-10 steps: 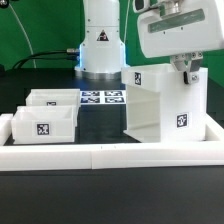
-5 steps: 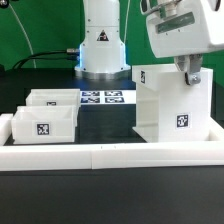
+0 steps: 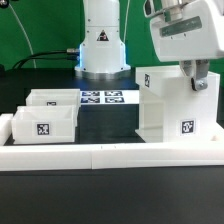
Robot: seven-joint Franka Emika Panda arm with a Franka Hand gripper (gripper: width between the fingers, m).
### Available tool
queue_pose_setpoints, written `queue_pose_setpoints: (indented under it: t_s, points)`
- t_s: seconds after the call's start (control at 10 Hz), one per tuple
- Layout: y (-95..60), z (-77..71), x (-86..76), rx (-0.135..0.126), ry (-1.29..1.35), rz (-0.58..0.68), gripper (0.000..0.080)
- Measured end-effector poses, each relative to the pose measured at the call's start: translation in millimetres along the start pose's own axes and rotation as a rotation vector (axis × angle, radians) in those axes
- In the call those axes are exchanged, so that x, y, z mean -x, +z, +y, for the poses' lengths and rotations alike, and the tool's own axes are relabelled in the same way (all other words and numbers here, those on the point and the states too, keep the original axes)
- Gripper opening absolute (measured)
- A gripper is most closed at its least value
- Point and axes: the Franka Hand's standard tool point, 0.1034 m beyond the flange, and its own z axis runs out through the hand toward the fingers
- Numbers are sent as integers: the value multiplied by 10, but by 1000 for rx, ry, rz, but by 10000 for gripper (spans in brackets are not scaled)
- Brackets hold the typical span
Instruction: Assemble drawer
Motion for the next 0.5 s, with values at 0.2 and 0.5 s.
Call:
queue_pose_setpoints:
  t_s: [0.2,0.5]
  points:
    - [27,-58,-30,5,9,-3,48]
    - [45,-135,-38,50,52,-25,48]
